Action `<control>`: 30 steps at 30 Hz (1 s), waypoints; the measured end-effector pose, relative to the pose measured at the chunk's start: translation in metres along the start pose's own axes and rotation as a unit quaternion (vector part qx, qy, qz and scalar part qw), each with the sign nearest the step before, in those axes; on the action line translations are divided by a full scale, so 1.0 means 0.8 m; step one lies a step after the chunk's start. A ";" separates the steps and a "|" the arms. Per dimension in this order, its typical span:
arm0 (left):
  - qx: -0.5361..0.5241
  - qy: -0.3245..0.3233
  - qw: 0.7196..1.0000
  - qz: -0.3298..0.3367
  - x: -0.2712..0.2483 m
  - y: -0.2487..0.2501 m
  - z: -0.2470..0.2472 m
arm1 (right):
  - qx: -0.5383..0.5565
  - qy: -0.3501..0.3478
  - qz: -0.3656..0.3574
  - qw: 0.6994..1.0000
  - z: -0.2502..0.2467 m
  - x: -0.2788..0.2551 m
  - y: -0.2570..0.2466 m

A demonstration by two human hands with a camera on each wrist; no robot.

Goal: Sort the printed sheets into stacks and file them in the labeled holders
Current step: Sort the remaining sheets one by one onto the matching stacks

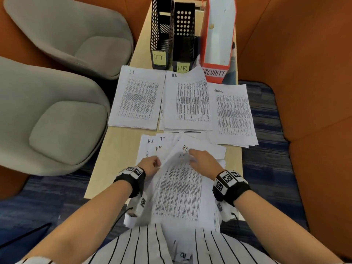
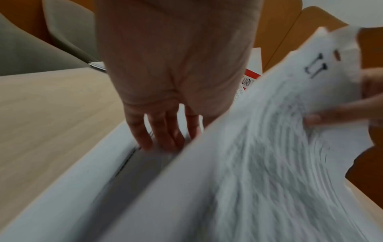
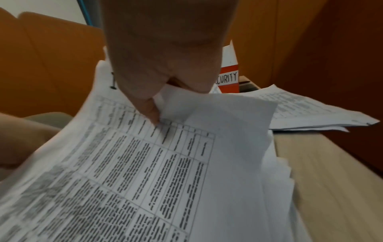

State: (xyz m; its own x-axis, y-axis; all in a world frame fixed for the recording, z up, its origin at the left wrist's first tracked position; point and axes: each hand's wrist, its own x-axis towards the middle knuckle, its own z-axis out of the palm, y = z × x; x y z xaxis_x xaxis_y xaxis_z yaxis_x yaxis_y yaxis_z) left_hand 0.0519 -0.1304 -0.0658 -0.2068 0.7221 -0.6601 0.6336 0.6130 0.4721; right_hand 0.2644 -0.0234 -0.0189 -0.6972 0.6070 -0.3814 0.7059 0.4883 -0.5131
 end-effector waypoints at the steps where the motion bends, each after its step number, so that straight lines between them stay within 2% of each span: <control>1: 0.006 0.039 0.999 -0.002 0.000 0.003 0.001 | -0.010 0.027 0.016 0.999 -0.005 0.003 0.004; 3: -0.077 0.131 0.988 0.034 -0.007 0.019 -0.006 | -0.027 0.045 0.038 0.998 -0.020 0.010 0.011; 4: -0.162 0.135 0.976 0.053 -0.015 0.032 -0.014 | -0.036 0.043 0.048 0.997 -0.029 0.015 0.013; 6: -0.286 0.074 0.952 0.083 -0.024 0.057 -0.031 | -0.001 0.049 0.055 0.997 -0.053 0.022 0.009; 8: -0.238 0.042 0.964 0.110 -0.029 0.072 -0.046 | 0.147 0.072 0.041 0.986 -0.081 0.029 0.000; 10: -0.220 0.080 0.966 0.109 -0.026 0.072 -0.062 | 0.275 0.131 0.041 0.952 -0.108 0.035 -0.004; 12: -0.277 0.097 0.950 0.109 -0.021 0.062 -0.079 | 0.276 0.235 0.075 0.929 -0.128 0.039 0.010; 13: -0.315 0.092 0.939 0.106 -0.023 0.056 -0.089 | 0.271 0.264 0.104 0.920 -0.132 0.039 0.020; 14: -0.359 0.080 0.924 0.104 -0.023 0.048 -0.096 | 0.291 0.260 0.137 0.911 -0.133 0.036 0.028; 16: -0.426 0.062 0.898 0.093 -0.020 0.037 -0.104 | 0.393 0.167 0.183 0.886 -0.117 0.030 0.036; 18: -0.499 0.047 0.860 0.095 -0.021 0.040 -0.104 | 0.498 0.038 0.169 0.850 -0.086 0.022 0.031; 19: -0.534 0.041 0.840 0.088 -0.021 0.045 -0.101 | 0.539 0.006 0.155 0.828 -0.072 0.019 0.022; 21: -0.554 0.064 0.827 0.062 -0.022 0.059 -0.091 | 0.602 0.014 0.154 0.784 -0.046 0.021 0.007; 22: -0.539 0.084 0.837 0.050 -0.024 0.066 -0.085 | 0.612 0.023 0.157 0.775 -0.037 0.025 0.000; 24: -0.501 0.138 0.854 0.024 -0.019 0.069 -0.073 | 0.597 0.005 0.158 0.787 -0.033 0.028 -0.014; 26: -0.503 0.215 0.836 0.022 -0.015 0.066 -0.076 | 0.551 0.006 0.159 0.819 -0.034 0.029 -0.017; 27: -0.503 0.242 0.829 0.037 -0.012 0.062 -0.083 | 0.527 0.035 0.157 0.834 -0.038 0.028 -0.017; 28: -0.486 0.257 0.833 0.062 -0.013 0.062 -0.092 | 0.519 0.075 0.158 0.837 -0.047 0.025 -0.020; 30: -0.425 0.253 0.862 0.112 -0.024 0.074 -0.112 | 0.533 0.141 0.137 0.823 -0.073 0.023 -0.029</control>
State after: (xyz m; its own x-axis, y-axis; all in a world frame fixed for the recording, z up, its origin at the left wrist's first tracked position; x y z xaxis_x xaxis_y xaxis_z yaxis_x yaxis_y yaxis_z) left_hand 0.0269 -0.0793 0.0269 -0.5859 0.7678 -0.2592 -0.0316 0.2979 0.9541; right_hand 0.2426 0.0127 0.0307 -0.3675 0.7981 -0.4775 0.2163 -0.4260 -0.8785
